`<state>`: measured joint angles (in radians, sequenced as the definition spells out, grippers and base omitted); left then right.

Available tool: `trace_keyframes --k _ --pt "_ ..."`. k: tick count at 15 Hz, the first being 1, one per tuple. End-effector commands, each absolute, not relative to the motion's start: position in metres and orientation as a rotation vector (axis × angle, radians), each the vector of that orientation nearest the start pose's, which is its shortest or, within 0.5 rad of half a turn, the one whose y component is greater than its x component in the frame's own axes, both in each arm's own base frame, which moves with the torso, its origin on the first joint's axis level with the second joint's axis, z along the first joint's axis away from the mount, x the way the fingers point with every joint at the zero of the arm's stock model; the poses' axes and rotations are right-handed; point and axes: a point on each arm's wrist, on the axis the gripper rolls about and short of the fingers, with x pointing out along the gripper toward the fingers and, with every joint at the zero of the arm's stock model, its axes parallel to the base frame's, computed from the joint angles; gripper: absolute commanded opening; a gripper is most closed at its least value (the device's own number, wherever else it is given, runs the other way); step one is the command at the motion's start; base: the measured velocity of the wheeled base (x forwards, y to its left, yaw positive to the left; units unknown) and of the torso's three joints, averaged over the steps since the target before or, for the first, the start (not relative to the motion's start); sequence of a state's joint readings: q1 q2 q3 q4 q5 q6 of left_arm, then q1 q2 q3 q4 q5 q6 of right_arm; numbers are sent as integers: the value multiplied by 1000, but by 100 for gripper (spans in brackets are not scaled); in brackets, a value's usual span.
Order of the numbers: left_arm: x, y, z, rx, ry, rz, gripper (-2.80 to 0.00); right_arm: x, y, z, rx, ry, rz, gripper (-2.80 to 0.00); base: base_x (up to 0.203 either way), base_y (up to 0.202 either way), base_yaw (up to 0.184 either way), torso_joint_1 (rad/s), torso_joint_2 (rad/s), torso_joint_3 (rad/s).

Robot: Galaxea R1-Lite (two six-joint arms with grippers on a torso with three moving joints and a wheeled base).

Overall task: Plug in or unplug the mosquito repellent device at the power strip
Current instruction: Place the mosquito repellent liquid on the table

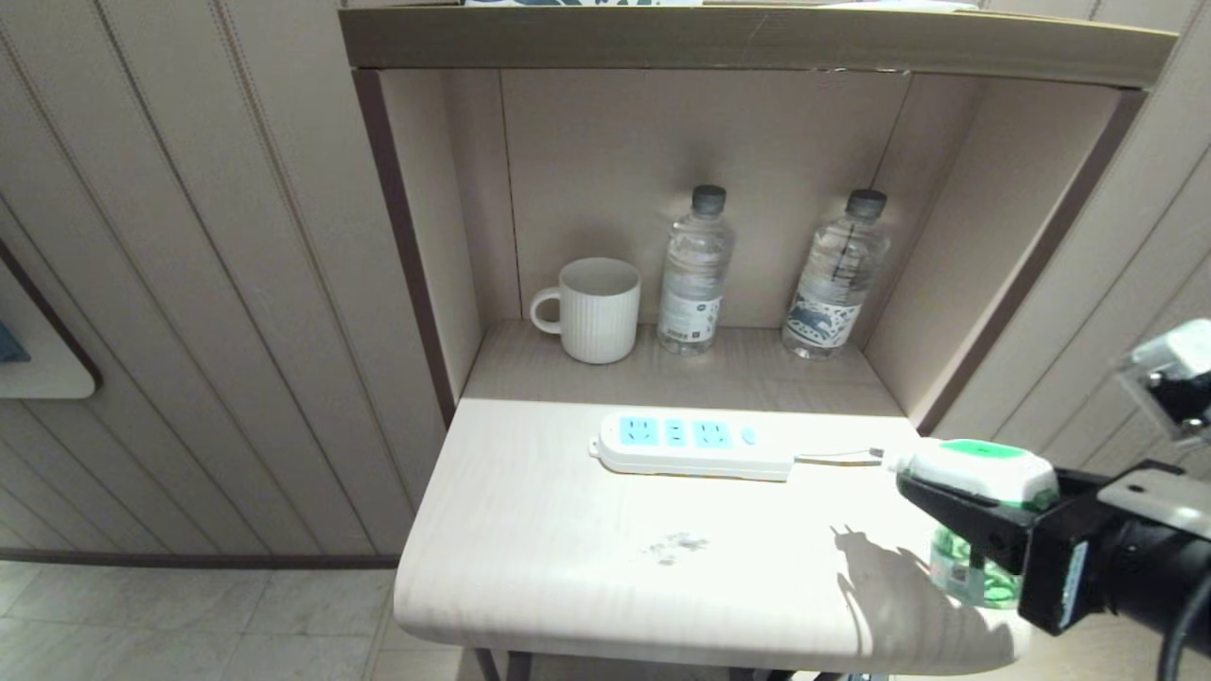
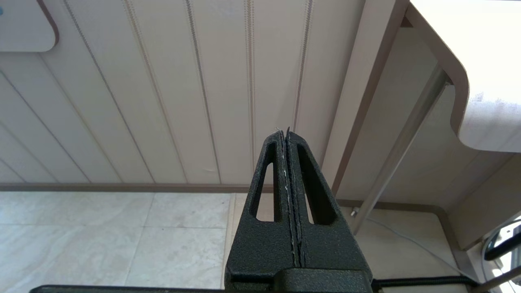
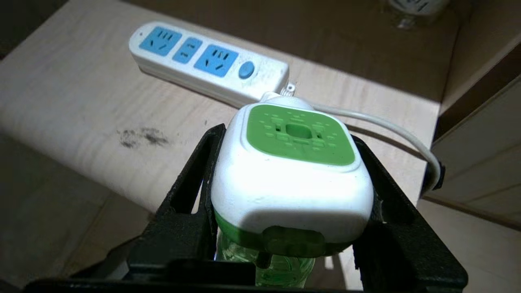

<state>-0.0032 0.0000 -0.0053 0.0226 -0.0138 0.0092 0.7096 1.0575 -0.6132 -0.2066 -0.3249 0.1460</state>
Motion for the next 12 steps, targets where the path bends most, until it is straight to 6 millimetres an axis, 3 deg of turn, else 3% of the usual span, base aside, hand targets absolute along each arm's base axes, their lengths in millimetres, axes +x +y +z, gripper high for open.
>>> trace_keyframes --k 1,6,12 --pt "-23 0 75 9 19 -17 -280 104 78 225 54 139 315 -280 0 0 0 0 0 0" --pt "-23 0 74 9 20 -17 -280 104 74 199 -11 -9 245 -280 0 0 0 0 0 0" --pt "-23 0 75 9 20 -17 -280 119 76 188 -13 -46 182 -280 0 0 0 0 0 0"
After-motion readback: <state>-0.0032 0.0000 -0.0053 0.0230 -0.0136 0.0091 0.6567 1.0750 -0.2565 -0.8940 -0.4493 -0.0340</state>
